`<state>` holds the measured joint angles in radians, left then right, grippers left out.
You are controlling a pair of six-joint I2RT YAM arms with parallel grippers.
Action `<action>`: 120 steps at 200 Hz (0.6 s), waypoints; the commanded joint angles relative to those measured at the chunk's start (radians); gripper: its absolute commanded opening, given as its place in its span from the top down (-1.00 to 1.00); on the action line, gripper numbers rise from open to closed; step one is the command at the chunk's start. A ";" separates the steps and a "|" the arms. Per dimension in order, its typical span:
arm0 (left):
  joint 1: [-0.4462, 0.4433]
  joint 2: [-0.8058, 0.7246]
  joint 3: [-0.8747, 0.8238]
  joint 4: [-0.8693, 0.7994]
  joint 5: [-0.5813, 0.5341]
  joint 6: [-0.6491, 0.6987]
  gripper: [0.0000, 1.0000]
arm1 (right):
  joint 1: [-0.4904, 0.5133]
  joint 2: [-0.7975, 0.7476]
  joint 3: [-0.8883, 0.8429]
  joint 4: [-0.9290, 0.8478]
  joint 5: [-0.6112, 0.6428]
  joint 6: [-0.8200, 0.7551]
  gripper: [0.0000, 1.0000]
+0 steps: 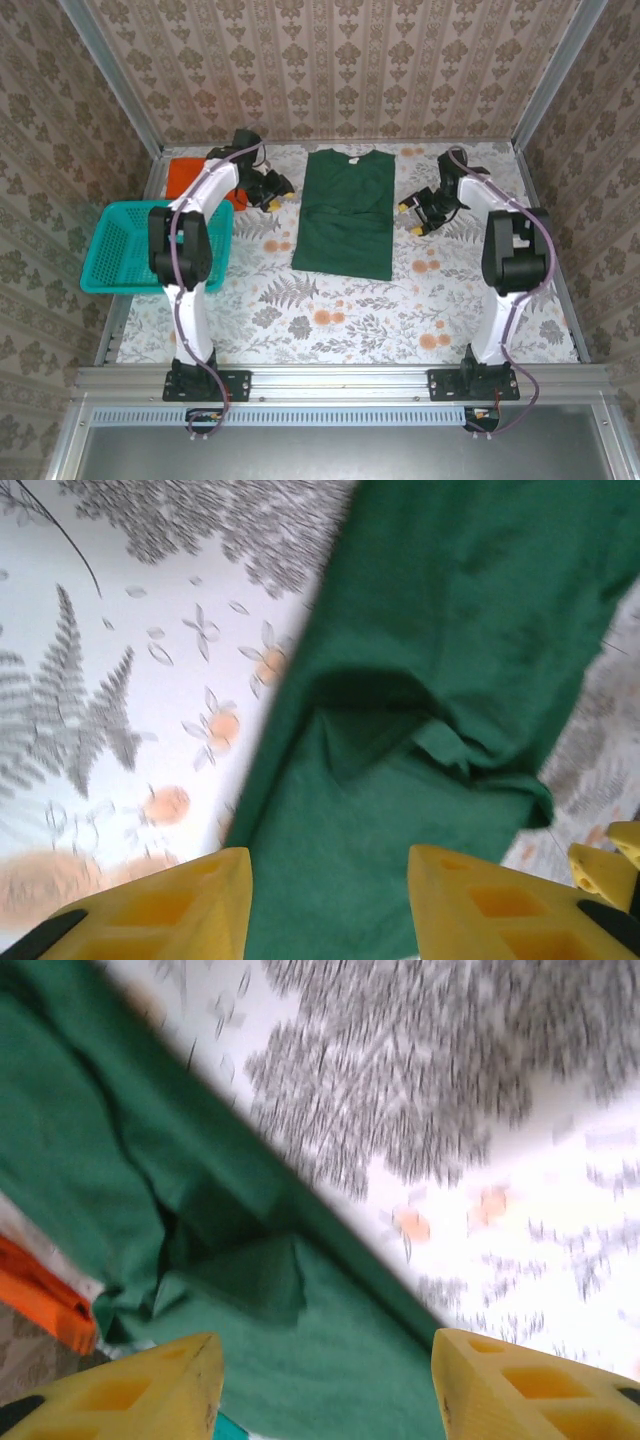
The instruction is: Fold and stack the t-shirts
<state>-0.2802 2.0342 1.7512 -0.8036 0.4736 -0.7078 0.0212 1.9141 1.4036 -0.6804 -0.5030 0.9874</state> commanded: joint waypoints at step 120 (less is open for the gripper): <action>-0.286 -0.009 -0.383 0.018 0.011 0.275 0.47 | 0.290 -0.124 -0.511 0.356 0.030 -0.049 0.67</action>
<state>-0.5674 2.0666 1.4605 -0.7815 0.5381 -0.4911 0.2852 1.7695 0.9283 -0.3164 -0.5156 0.9977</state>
